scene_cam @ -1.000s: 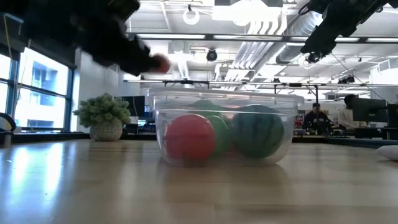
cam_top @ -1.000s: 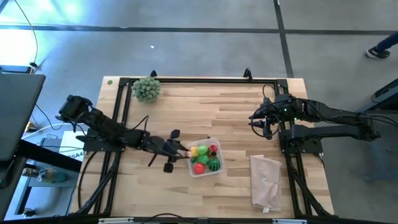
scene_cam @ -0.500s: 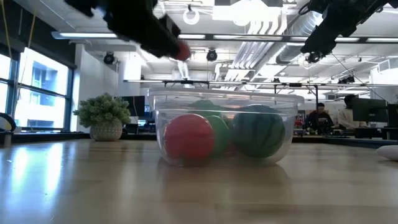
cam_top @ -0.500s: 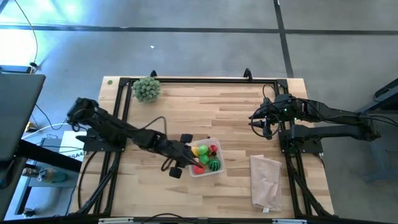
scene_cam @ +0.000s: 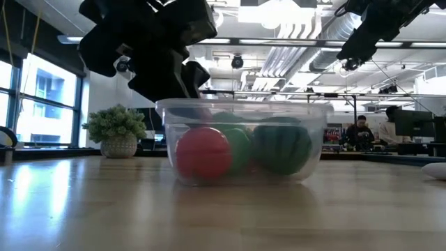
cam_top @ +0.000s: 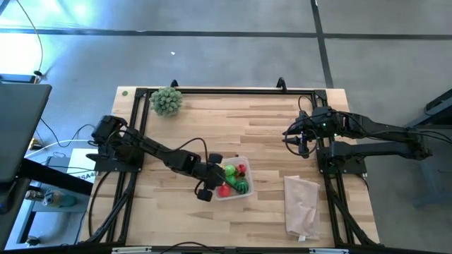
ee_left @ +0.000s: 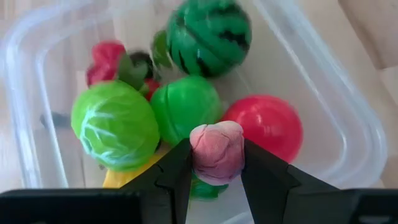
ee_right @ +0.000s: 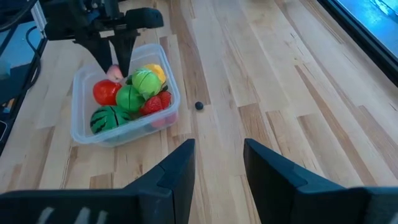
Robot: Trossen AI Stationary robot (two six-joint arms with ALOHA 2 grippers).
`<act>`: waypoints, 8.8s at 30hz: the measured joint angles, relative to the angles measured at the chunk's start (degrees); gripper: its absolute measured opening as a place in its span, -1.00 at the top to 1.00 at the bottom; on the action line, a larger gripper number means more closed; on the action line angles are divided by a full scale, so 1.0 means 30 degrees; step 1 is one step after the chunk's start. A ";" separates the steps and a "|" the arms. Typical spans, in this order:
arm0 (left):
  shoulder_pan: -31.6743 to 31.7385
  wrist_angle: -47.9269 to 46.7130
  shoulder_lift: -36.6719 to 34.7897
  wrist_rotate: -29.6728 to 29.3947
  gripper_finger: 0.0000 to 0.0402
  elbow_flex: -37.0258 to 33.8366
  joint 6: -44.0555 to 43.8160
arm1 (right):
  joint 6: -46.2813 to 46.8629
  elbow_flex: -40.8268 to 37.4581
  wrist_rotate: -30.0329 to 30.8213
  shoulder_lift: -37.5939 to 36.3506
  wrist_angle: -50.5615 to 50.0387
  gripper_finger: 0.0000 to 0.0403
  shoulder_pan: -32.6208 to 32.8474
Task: Pick and placing Produce into tupperware
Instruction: Put the pink peach into the transparent bin, then return to Home Position
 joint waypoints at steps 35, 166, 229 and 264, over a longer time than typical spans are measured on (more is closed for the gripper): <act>0.0058 0.0022 -0.0007 -0.0148 -0.09 0.0188 -0.0068 | 0.0000 0.0000 0.0002 0.0003 0.0000 0.36 0.0005; 0.7541 0.6067 -3.3310 0.2662 1.00 -1.8697 -0.1553 | 0.0000 0.0000 -0.0001 0.0000 0.0000 0.36 0.0005; 0.7553 0.2646 -3.3295 0.2431 1.00 -1.8710 -0.2055 | 0.1469 0.0000 0.2960 -0.4534 1.1114 0.36 -0.0009; 0.7553 0.2631 -3.3295 0.2431 1.00 -1.8702 -0.2055 | 0.1762 -0.9718 0.2174 -1.2488 1.4954 0.36 -0.0002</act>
